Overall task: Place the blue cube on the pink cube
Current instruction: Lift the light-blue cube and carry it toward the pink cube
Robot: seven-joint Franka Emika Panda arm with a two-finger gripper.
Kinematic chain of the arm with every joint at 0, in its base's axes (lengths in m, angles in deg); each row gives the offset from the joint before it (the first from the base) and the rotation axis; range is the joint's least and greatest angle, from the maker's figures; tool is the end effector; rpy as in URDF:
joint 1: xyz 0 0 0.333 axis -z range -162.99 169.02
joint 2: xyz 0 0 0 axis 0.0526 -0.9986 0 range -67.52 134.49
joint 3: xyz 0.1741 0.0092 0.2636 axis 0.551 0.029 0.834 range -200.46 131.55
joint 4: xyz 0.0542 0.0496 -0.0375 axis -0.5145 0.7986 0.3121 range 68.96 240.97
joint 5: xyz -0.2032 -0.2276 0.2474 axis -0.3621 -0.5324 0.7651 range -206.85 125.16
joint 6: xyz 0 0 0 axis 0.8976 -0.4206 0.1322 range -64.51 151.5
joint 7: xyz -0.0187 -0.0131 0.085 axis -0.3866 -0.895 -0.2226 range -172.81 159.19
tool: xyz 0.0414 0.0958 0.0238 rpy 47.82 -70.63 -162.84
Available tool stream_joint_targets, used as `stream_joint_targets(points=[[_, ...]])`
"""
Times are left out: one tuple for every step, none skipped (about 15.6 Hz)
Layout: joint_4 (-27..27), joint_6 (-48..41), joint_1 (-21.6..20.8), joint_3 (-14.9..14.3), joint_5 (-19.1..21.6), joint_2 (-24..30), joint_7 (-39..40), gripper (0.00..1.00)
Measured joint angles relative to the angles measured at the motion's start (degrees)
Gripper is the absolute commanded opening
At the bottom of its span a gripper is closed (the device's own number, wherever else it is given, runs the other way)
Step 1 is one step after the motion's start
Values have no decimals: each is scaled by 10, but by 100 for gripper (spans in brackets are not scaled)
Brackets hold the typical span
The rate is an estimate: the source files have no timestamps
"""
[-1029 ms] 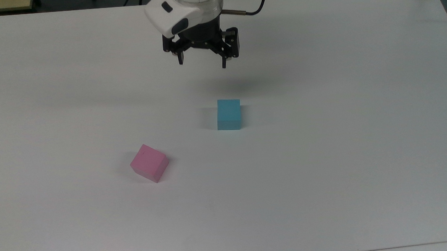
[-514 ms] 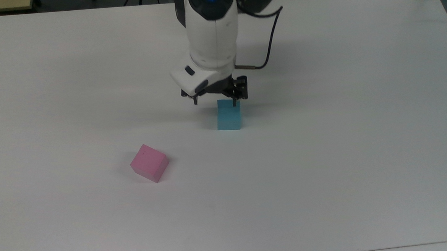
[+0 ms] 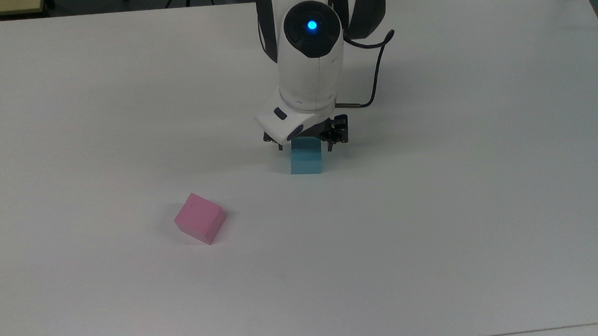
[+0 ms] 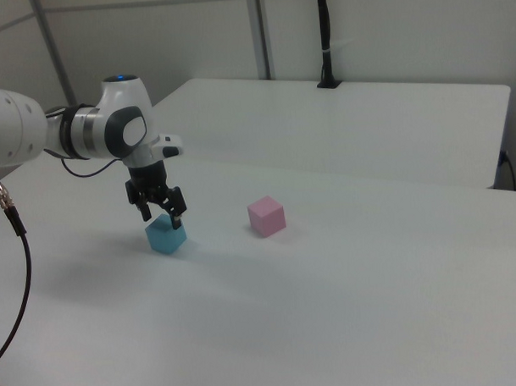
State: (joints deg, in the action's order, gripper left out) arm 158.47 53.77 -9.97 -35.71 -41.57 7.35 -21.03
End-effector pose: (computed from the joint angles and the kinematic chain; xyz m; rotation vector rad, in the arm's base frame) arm 0.6571 0.1375 0.3517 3.1110 -0.0552 -0.0552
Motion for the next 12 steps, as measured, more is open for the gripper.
stream_joint_targets(points=[[6,0,-3,0,-3,-1,0,62],[12,0,-5,0,-9,-2,0,43],[17,1,-6,0,-15,-2,0,31],[21,2,-6,0,-21,-3,0,19],[21,3,-6,0,-23,-3,0,16],[20,3,-6,-1,-24,-2,0,16],[19,4,-5,-2,-25,-2,0,16],[15,4,-4,-4,-26,-1,0,17],[8,4,1,-6,-28,-1,1,18],[-3,4,8,-7,-28,0,1,19],[-16,4,19,-9,-28,1,3,20],[-30,4,31,-9,-29,2,5,21]])
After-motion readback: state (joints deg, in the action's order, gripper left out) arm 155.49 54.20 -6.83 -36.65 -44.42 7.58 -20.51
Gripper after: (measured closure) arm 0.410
